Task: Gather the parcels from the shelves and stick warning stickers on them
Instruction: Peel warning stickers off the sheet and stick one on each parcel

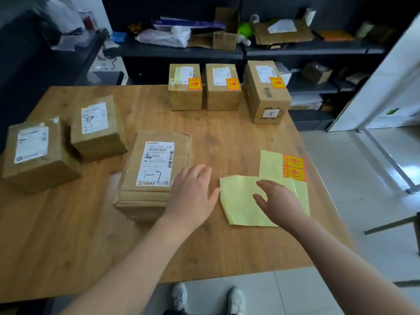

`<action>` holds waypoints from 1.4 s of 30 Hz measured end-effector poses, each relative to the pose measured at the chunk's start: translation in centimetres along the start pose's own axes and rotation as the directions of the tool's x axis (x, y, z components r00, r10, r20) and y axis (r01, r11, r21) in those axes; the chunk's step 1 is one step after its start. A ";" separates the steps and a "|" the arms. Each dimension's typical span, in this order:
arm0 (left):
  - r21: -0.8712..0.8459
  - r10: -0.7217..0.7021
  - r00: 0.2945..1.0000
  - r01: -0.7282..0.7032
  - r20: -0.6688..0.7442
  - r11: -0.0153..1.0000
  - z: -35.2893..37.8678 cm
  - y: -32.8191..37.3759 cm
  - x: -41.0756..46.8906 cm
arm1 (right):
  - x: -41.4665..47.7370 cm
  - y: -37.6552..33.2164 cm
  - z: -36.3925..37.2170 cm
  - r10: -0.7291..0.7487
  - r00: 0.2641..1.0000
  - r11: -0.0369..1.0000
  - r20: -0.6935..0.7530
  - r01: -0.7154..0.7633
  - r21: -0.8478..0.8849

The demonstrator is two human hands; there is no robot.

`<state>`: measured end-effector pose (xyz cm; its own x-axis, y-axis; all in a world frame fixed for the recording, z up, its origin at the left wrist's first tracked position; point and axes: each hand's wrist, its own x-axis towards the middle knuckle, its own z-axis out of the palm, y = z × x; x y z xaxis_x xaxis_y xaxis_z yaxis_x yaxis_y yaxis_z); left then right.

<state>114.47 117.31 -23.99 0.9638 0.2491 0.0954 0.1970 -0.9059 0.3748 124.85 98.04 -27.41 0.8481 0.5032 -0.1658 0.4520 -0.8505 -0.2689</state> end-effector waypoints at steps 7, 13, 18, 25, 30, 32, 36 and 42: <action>0.077 0.033 0.938 -0.064 0.346 0.995 10.2 7.5 3.9 | -0.9 10.9 1.6 0.149 0.977 0.987 0.153 -0.139 -0.074; 0.168 -0.075 0.869 -0.010 0.488 0.986 16.8 8.8 5.6 | -0.9 14.9 4.2 0.032 0.964 0.993 0.265 -0.001 -0.118; 0.103 -0.109 0.886 0.069 0.450 0.992 19.0 9.0 4.2 | -1.2 15.4 5.5 -0.125 0.959 0.985 0.256 0.150 -0.084; -0.257 -0.249 0.931 0.318 0.266 0.913 19.5 10.7 3.1 | -1.4 15.4 6.4 -0.191 0.952 0.980 0.238 0.199 -0.008; -0.348 -0.360 0.885 0.451 0.295 0.822 19.4 11.7 3.2 | -1.8 15.1 7.0 -0.228 0.955 0.972 0.188 0.212 0.103; -0.385 -0.402 0.860 0.503 0.314 0.774 19.6 11.6 3.1 | -2.0 15.0 7.3 -0.240 0.958 0.967 0.159 0.222 0.126; -0.564 -0.465 0.778 0.627 0.422 0.538 19.7 11.3 2.7 | -2.1 14.3 7.3 -0.101 0.995 0.950 0.000 0.096 0.296; -0.711 -0.474 0.704 0.673 0.529 0.206 19.6 11.3 2.0 | -1.6 12.2 6.5 0.114 0.993 0.832 -0.038 -0.075 0.550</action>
<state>122.12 100.81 -37.66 0.6803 0.4234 -0.5983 0.5609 0.2248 0.7968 127.18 87.85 -36.58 0.9040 0.3966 -0.1596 0.1603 -0.6606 -0.7334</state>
